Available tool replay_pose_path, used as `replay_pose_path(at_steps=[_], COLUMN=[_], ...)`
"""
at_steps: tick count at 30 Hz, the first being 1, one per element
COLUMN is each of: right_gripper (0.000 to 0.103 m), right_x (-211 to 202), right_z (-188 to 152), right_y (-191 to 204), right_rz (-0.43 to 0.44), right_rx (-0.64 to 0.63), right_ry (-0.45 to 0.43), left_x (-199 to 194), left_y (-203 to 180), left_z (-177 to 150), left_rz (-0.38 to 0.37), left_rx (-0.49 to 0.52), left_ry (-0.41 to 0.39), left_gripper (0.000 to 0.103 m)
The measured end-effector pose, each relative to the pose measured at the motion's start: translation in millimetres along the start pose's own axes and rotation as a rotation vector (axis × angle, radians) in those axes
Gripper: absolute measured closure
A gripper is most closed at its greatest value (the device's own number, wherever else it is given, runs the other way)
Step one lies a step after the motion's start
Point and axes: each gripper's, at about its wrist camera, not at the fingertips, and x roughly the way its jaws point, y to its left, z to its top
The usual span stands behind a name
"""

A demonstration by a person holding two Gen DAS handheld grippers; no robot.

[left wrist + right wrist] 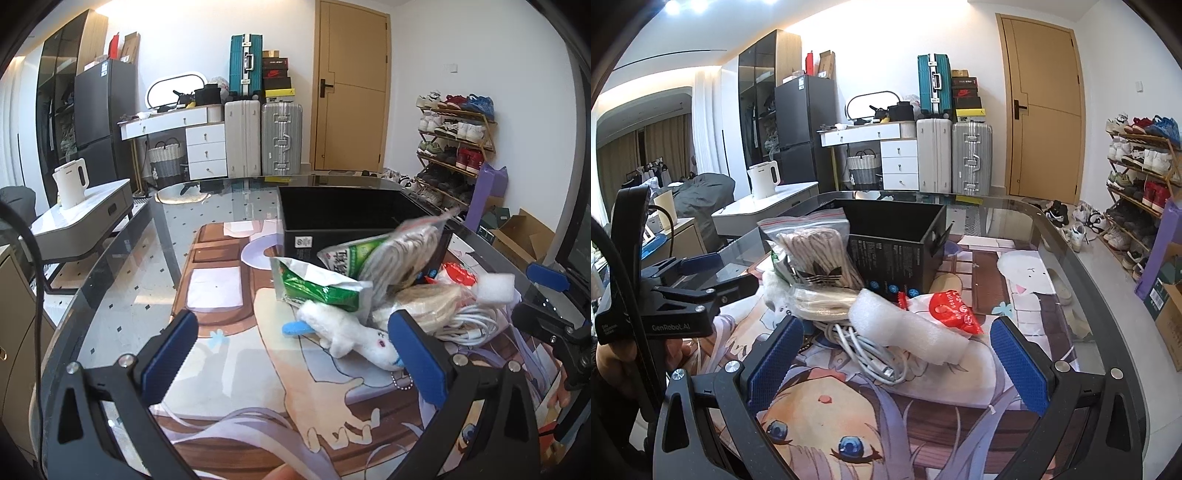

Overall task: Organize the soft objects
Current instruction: 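Lower the right gripper onto the white foam block and close it, then lift the white foam block with the right gripper toward the black box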

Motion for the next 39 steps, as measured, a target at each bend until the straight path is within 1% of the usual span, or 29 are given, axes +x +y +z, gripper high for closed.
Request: replay_pose_path(at_steps=[5,8,13,17,23,25,32,39], right_gripper=[0.0,0.0,0.0,0.0,0.0,0.0,0.0,0.0], right_x=[3.0,4.9,12.1,18.9,29.1,33.7,51.5,61.2], right_z=[4.8,6.9,8.7,10.0,11.1,11.1,6.1,2.7], right_y=[-10.0,-14.2,-19.0,-19.1,-24.5,-28.0,-41.3,-46.7], right_rz=[0.009,0.006,0.017,0.006,0.015,0.018,0.09,0.122], right_rx=[0.031,0.035,0.049,0.045,0.061,0.079,0.163,0.197], right_ry=[0.018,0.035,0.067,0.09,0.131,0.158,0.223,0.242], left_x=[5.6,9.7,20.8,24.1,30.6,32.6,41.8,43.4], left_y=[5.5,4.4,7.5,8.8,15.1,18.6,18.2,14.7], left_z=[7.0,10.2,13.8,16.4,21.2,21.8,20.1,20.6], left_rz=[-0.019,-0.015,-0.031,-0.036,-0.051,-0.049,-0.06,-0.068], left_rx=[-0.024,-0.018,-0.023,-0.027,-0.045,-0.049,-0.038,-0.026], left_ry=[0.019,0.028,0.069,0.07,0.08,0.081,0.11,0.115], left_gripper=[0.0,0.0,0.0,0.0,0.0,0.0,0.0,0.0])
